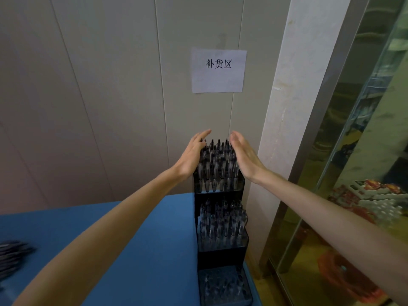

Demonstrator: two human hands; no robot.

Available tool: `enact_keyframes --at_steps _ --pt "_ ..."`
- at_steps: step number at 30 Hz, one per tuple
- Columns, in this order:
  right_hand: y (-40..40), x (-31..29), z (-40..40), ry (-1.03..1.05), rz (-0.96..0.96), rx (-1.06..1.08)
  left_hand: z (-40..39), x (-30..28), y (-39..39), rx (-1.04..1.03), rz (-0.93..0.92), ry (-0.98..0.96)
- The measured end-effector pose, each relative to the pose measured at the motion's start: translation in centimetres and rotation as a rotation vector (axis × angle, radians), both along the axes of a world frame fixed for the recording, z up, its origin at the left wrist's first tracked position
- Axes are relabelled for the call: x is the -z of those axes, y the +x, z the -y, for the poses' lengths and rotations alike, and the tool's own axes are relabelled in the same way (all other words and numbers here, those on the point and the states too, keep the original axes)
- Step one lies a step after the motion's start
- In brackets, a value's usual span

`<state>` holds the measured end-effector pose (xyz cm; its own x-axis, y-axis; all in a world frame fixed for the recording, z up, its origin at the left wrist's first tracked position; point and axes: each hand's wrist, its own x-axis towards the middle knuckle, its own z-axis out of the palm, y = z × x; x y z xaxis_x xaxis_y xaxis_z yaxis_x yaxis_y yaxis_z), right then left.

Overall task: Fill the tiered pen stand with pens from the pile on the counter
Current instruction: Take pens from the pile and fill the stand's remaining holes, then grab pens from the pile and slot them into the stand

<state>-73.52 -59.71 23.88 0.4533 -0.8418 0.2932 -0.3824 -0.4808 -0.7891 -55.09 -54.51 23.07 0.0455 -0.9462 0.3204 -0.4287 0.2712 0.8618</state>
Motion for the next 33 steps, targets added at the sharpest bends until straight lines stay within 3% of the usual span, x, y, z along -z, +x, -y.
enact_keyframes --at_steps 7,11,13,16,18,26,33 --pt "0.4 -1.4 -0.2 -0.177 0.048 0.040 -0.3 0.1 -0.4 -0.068 0.005 0.039" --pt "0.6 -2.2 0.0 -0.424 -0.314 -0.043 -0.7 -0.1 -0.3 -0.131 0.039 -0.001" --pt "0.6 -2.0 0.1 -0.457 -0.470 -0.080 -1.2 -0.4 -0.1 -0.176 0.147 -0.074" --pt "0.3 -2.3 0.5 -0.464 -0.559 -0.086 -1.9 -0.9 0.0 -0.224 0.562 -0.152" --pt "0.2 -2.7 0.3 -0.472 -0.592 -0.092 -2.1 -1.5 -0.4 -0.239 0.717 -0.108" --pt "-1.8 -3.4 -2.6 -0.531 -0.694 -0.001 -4.2 -3.2 -1.2 -0.315 0.931 0.037" --pt "-5.6 -0.5 -8.3 -0.607 -0.719 0.009 -11.6 0.7 -1.2 -0.355 1.044 0.176"
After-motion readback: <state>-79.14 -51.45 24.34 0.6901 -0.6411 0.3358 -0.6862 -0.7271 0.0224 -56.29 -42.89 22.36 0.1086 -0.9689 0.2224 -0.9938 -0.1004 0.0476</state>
